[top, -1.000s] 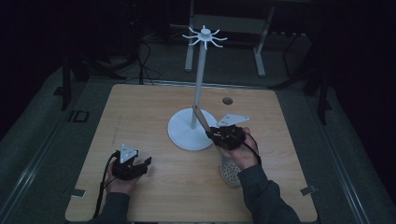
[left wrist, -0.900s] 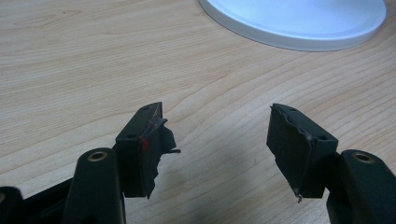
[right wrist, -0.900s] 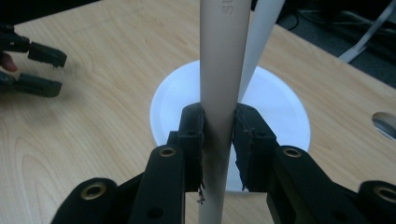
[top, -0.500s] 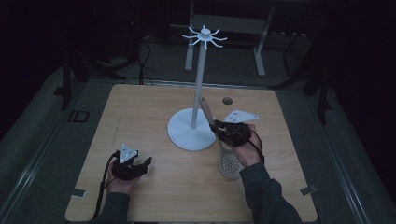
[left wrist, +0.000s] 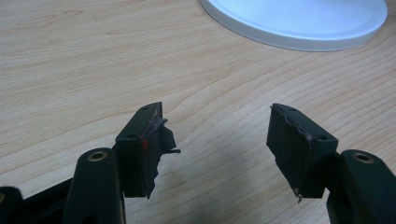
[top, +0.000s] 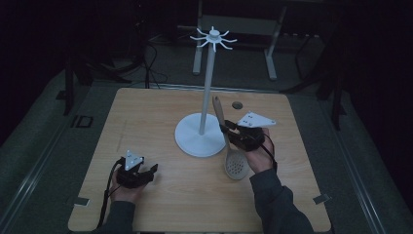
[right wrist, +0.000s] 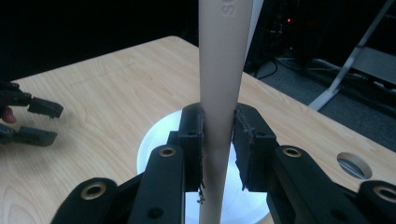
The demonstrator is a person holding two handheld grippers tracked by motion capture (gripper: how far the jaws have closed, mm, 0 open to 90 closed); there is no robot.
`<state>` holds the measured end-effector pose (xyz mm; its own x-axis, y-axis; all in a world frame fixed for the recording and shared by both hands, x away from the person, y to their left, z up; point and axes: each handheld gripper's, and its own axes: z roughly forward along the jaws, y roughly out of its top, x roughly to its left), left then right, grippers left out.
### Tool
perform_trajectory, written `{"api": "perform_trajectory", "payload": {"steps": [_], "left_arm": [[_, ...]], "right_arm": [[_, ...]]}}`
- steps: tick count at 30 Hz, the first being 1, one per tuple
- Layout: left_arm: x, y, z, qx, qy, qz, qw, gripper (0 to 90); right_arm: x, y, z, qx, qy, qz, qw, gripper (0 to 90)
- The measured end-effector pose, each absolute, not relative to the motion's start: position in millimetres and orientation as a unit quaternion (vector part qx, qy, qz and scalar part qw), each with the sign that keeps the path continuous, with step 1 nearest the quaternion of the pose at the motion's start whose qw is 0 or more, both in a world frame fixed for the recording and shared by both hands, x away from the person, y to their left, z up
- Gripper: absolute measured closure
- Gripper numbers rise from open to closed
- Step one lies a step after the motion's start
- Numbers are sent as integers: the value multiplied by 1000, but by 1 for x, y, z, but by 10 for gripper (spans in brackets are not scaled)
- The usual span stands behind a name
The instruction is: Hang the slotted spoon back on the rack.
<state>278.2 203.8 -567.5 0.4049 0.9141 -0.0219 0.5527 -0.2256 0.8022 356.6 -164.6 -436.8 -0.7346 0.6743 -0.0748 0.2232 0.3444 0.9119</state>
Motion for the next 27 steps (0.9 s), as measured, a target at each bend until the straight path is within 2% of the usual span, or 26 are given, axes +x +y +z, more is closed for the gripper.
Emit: {"api": "perform_trajectory", "payload": {"steps": [27], "left_arm": [[278,204,-567,746,492,237,381,370]], "right_arm": [[352,-171,-425,275,750,543,257,736]]}}
